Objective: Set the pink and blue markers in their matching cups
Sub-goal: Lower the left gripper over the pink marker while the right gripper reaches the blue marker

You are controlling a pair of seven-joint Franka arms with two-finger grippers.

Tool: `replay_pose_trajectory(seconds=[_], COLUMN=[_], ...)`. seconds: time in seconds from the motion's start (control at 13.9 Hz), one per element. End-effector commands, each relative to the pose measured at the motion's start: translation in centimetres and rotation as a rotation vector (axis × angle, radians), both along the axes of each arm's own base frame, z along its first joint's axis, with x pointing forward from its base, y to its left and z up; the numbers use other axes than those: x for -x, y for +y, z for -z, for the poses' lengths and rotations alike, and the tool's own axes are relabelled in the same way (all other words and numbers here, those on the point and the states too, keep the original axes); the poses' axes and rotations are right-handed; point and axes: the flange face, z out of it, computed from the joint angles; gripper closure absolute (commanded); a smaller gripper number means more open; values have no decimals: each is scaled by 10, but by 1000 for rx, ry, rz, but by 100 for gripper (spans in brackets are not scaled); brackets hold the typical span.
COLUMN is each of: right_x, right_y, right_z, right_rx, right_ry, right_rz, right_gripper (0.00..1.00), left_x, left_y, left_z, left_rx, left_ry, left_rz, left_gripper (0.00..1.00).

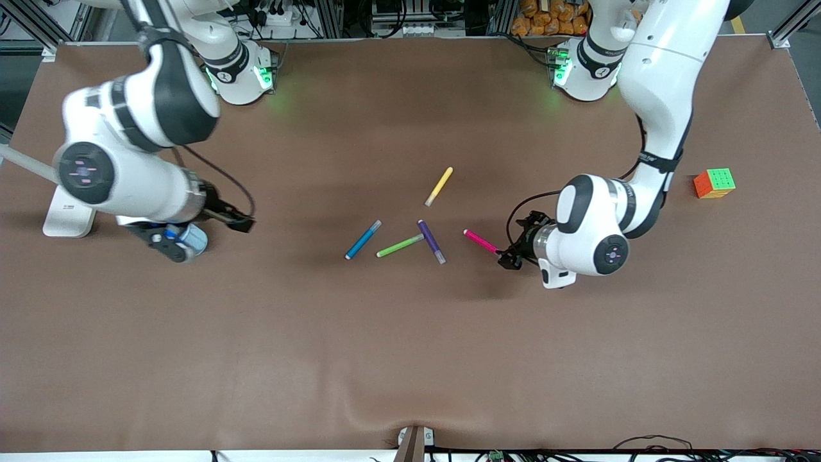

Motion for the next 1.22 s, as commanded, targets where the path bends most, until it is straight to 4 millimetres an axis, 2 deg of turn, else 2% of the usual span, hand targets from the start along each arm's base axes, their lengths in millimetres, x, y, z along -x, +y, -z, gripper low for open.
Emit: replay_pose_trajectory(seconds=[0.0,0.22,0.5,0.79,1.15], right_x=[13,22,39,58,71], right_y=[32,74,136,164,200], right_z=[18,45,91,132,175], right_rx=[-11,9,33,29,33], right_ry=[-12,-9,-33,-80,-113], right_rz=[60,60,78,88,117], right_gripper=[0,0,0,0,0], left_x=[-2,2,5,6,8], left_y=[0,-1,2,14,13], left_z=[22,39,45,53,62], left_rx=[-1,15,49,82,137], left_ry=[-9,-17,-15,-6,10], left_rz=[-40,-87,-160,-165,-198], left_gripper=[0,0,0,0,0])
